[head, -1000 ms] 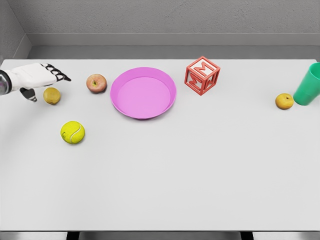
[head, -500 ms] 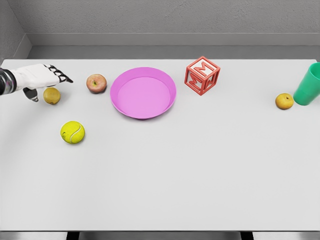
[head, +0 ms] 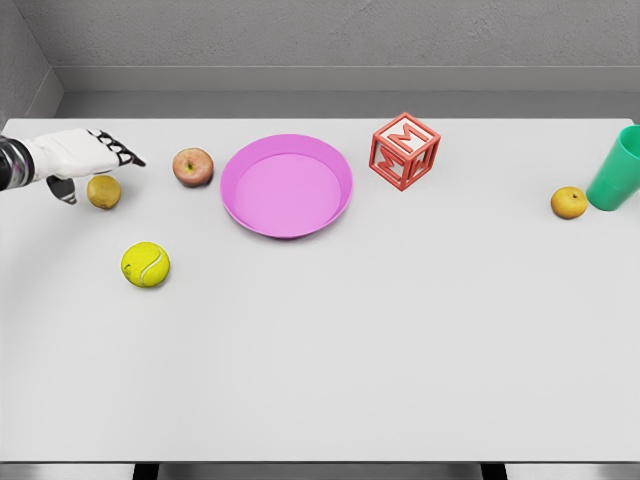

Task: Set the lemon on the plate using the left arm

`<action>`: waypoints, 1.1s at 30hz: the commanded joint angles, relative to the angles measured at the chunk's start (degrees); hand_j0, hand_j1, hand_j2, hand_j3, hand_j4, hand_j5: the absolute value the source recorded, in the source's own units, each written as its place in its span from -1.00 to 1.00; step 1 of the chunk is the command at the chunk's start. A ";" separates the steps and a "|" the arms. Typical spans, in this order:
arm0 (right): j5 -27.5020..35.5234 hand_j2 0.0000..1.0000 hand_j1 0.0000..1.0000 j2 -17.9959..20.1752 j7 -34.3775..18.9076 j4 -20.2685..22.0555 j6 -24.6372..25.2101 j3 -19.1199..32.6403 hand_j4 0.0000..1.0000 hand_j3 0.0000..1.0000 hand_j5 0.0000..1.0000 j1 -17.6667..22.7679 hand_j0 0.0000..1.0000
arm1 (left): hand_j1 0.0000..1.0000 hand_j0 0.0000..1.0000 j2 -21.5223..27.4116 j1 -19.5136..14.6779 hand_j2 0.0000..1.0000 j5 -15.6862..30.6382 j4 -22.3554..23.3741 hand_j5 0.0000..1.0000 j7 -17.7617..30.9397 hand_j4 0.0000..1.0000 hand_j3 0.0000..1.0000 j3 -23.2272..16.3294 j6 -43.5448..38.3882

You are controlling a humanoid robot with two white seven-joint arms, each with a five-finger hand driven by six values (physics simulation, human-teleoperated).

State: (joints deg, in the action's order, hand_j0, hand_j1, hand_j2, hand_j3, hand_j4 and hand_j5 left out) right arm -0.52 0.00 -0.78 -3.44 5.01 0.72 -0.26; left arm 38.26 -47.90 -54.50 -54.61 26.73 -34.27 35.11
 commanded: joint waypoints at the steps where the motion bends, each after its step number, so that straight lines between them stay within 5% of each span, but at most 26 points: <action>1: -0.01 1.00 1.00 0.00 -0.01 0.02 0.00 -0.01 1.00 1.00 1.00 0.00 1.00 | 1.00 1.00 -0.02 0.00 1.00 -0.43 0.20 1.00 -0.01 1.00 1.00 0.08 -0.11; 33: -0.01 1.00 1.00 0.00 -0.01 -0.07 0.00 -0.01 1.00 1.00 1.00 0.00 1.00 | 1.00 1.00 -0.20 -0.09 1.00 1.59 1.26 1.00 -0.45 1.00 1.00 0.08 -0.11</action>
State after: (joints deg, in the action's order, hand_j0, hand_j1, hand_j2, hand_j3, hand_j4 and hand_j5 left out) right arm -0.52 0.00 -0.78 -3.45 5.01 0.72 -0.26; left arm 38.12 -47.90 -53.10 -53.35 26.34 -34.28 35.11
